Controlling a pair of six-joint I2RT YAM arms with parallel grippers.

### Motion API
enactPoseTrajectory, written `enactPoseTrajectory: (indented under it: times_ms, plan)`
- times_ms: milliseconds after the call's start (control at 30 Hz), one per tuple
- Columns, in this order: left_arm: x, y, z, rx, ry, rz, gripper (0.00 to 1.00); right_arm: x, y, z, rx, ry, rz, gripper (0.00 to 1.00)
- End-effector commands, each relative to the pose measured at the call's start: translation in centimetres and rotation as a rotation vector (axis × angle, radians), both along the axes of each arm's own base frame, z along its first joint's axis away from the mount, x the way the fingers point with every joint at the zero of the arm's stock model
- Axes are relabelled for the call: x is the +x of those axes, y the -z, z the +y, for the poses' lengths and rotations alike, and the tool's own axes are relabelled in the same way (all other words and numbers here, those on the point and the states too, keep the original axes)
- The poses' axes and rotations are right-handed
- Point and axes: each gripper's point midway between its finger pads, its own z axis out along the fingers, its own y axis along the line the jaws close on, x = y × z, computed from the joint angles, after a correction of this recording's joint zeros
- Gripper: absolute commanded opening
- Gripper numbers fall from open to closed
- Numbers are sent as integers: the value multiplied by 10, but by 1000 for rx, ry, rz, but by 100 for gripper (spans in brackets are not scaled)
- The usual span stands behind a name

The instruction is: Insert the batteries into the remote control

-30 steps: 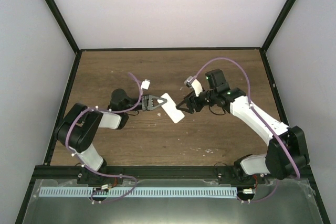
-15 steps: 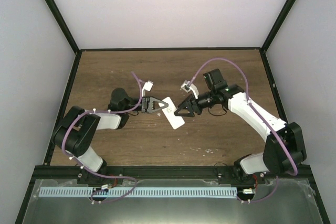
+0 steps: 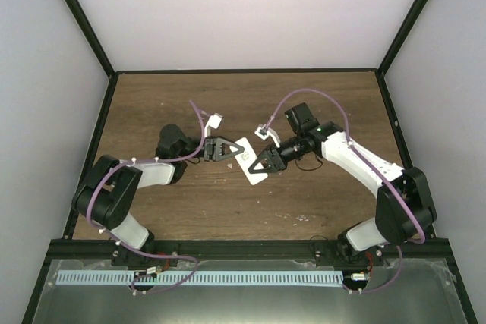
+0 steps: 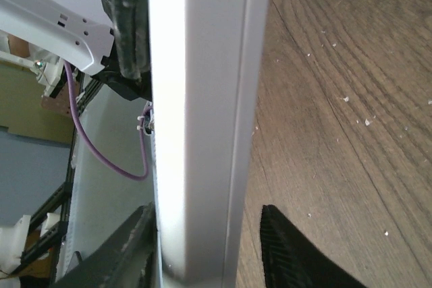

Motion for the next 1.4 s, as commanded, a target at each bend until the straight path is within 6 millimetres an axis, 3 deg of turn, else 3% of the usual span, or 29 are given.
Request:
enactPoseTrajectory:
  times_ms: [0,300,467,567,667,733,767,800,933,1100,1233,1367]
  plan:
    - [-6,-14,-1,-15,25,-78,0,5,-20,9,44,-22,-27,27]
    - [-7,-10,-3,33,32,-107,0,3,-18,13,41,-47,8,3]
    - [-6,-10,-3,50,28,-129,5,3,-18,15,41,-50,8,1]
    - [-7,-11,-3,49,30,-136,28,6,-18,14,29,-39,-8,1]
    - [-4,-7,-2,60,13,-133,62,11,-13,12,-7,-15,-31,1]
    - [8,-2,5,75,-67,-123,79,14,-8,10,-42,8,-44,1]
    - [15,-1,12,79,-127,-123,96,17,-6,8,-62,24,-55,1]
    - [24,0,21,85,-199,-124,99,18,-3,6,-82,39,-63,1]
    - [49,7,62,160,-433,-141,100,35,13,-8,-209,152,-110,1]
    - [62,17,97,400,-649,-188,100,77,58,-49,-630,391,-215,1]
    - [66,12,121,505,-786,-214,100,94,64,-62,-864,497,-315,1]
    - [68,-1,137,537,-880,-210,100,107,70,-60,-1029,566,-389,1]
